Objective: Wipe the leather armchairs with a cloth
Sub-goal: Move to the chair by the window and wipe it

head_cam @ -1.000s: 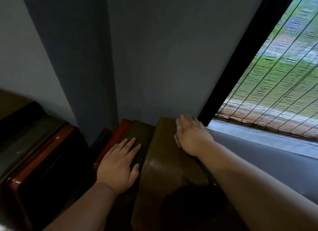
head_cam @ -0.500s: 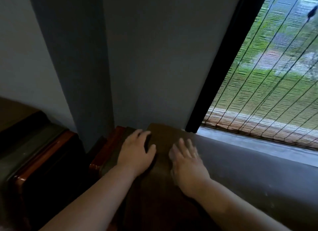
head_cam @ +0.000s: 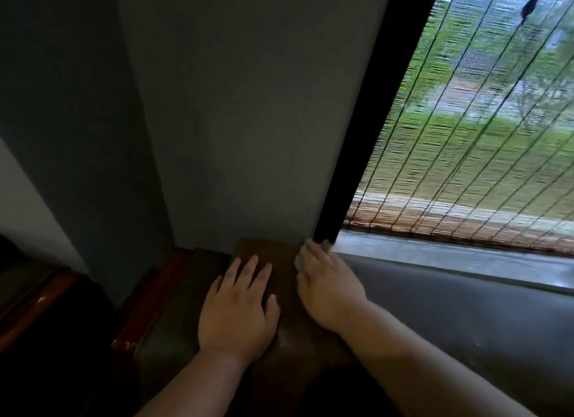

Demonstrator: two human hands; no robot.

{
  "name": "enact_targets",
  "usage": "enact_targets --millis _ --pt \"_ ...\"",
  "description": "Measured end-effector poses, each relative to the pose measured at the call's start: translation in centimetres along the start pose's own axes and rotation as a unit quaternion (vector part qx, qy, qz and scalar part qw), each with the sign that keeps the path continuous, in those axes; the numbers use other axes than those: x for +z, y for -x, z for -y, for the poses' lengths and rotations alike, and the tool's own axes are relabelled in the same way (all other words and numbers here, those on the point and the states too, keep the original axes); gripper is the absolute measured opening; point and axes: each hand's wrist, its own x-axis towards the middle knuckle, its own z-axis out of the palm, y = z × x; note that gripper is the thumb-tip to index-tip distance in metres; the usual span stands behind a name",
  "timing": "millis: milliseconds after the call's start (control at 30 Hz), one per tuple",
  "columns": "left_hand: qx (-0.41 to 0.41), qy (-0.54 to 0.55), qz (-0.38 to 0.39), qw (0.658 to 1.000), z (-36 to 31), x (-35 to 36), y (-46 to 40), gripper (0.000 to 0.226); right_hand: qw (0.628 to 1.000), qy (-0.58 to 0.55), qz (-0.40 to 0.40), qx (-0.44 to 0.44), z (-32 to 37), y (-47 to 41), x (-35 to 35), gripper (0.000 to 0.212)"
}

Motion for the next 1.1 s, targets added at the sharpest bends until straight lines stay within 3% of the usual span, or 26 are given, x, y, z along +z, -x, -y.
enact_targets --millis 67,167,233,267,333,367,500,567,633,733,767,833,967,1033,1100 --pt "0.015 0.013 0.020 1.000 0.2 -0.1 -0.8 0.069 0.996 -0.005 0.024 -0.083 0.9 6.2 1.4 0.076" --pt "0.019 0.029 0.011 0.999 -0.1 -0.3 -1.4 0.067 0.986 0.087 -0.029 -0.136 -1.9 10.2 2.3 0.076" --pt "0.019 0.026 0.018 0.999 -0.1 -0.5 -1.4 0.068 0.992 0.101 -0.042 -0.054 -6.1 6.9 1.1 0.069" --pt "0.020 0.028 0.020 0.999 0.0 -0.6 -1.4 0.068 0.998 0.052 -0.017 0.016 -7.5 4.6 -0.3 0.068" --pt "0.023 0.035 0.016 0.999 0.0 -0.5 -1.1 0.067 0.990 0.021 -0.042 0.131 -9.1 2.0 -1.7 0.066" --pt "0.021 0.033 0.009 0.999 0.0 -0.5 -0.9 0.067 0.990 0.035 -0.054 0.126 -8.3 1.8 -2.0 0.062" --pt "0.025 0.022 0.012 0.999 0.0 -0.7 -1.1 0.068 0.996 0.042 0.014 -0.073 0.4 10.0 1.4 0.063" --pt "0.021 0.024 0.008 0.999 -0.2 -0.6 -1.1 0.067 0.991 0.048 0.026 -0.119 -0.6 11.6 2.3 0.065" --pt "0.017 0.021 0.002 1.000 -0.3 -0.5 -0.9 0.068 0.996 0.068 0.011 -0.062 -4.3 9.7 0.8 0.060" --pt "0.017 0.015 -0.003 1.000 -0.4 -0.4 -1.0 0.067 0.990 -0.021 -0.043 0.136 -10.0 5.8 -2.8 0.058" --pt "0.018 0.010 -0.011 1.000 -0.5 -0.3 -0.9 0.067 0.985 -0.020 -0.058 0.162 -10.6 5.3 -3.2 0.059" --pt "0.015 -0.008 -0.026 1.000 -0.4 0.0 -0.5 0.067 0.988 0.007 -0.065 0.137 -8.3 6.1 -1.7 0.059" --pt "0.008 -0.027 -0.007 1.000 0.0 0.2 -0.2 0.067 0.994 0.057 -0.071 -0.066 -1.5 12.7 4.3 0.060" --pt "-0.004 -0.038 -0.008 0.999 0.2 0.4 0.2 0.066 0.995 0.071 -0.048 -0.052 -4.5 13.8 3.5 0.061" --pt "-0.018 -0.042 -0.002 0.999 0.0 0.3 0.4 0.067 0.996 0.048 -0.047 0.055 -9.6 14.8 1.6 0.060"
